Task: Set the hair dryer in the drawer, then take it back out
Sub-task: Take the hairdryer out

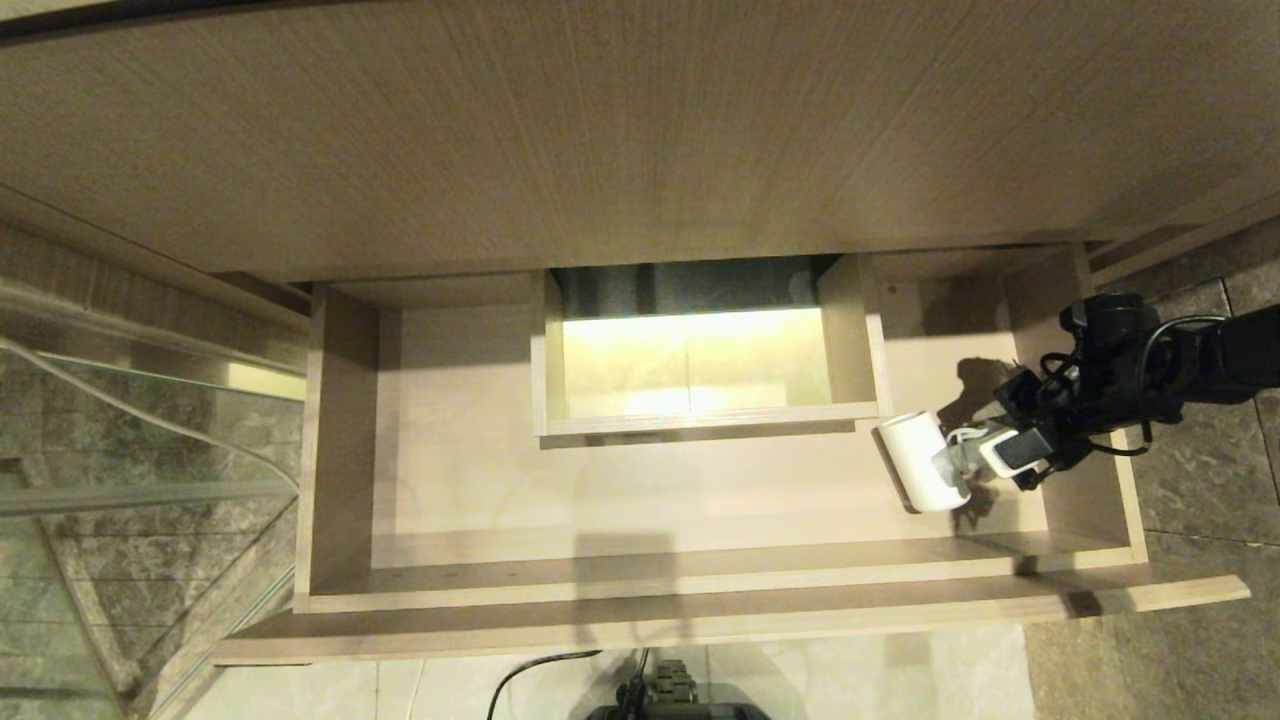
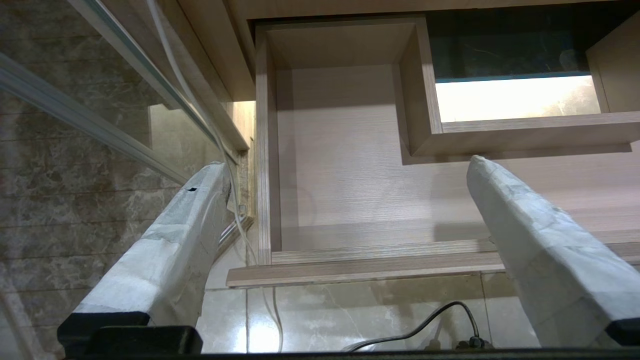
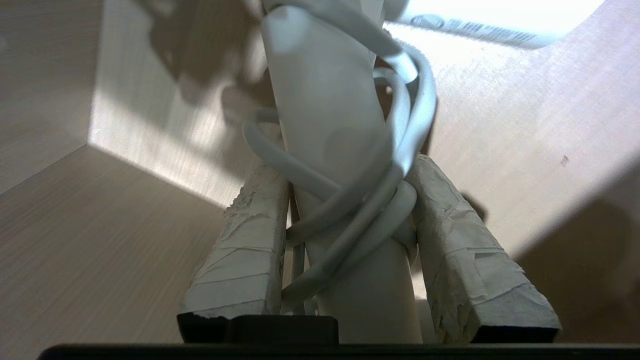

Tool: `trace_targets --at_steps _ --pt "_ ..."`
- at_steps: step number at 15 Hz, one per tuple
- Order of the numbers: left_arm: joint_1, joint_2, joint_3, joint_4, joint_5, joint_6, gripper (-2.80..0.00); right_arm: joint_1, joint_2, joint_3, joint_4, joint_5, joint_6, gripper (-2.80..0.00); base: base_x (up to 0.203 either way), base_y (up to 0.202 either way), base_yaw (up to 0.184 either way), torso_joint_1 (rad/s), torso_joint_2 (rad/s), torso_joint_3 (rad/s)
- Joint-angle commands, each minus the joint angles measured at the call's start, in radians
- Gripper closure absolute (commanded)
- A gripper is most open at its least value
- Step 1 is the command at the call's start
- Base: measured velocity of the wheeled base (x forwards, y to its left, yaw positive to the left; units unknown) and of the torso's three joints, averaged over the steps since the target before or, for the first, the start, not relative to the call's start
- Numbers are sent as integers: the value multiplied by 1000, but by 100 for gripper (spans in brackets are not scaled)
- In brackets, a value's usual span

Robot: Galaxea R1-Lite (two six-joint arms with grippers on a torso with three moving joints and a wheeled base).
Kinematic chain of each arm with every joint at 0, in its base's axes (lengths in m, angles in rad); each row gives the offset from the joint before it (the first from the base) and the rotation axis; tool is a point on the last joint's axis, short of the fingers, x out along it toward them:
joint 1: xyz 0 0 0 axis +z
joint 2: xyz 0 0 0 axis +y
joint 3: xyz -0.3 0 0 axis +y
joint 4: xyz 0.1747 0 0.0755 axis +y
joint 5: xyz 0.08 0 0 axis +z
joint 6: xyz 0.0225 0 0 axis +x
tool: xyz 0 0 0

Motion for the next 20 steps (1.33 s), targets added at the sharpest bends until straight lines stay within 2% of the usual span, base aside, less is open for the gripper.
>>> trace_targets --at_steps 1,8,20 --pt "0 0 40 -1 0 -2 -280 -2 -58 38 -2 -4 -12 0 0 0 0 0 0 0" --pt "0 0 40 -1 0 -2 -280 -15 -135 99 -5 -44 -12 0 0 0 0 0 0 0" --pt "0 0 40 -1 0 -1 -280 -20 -355 252 0 -45 -7 0 0 0 0 0 0 0"
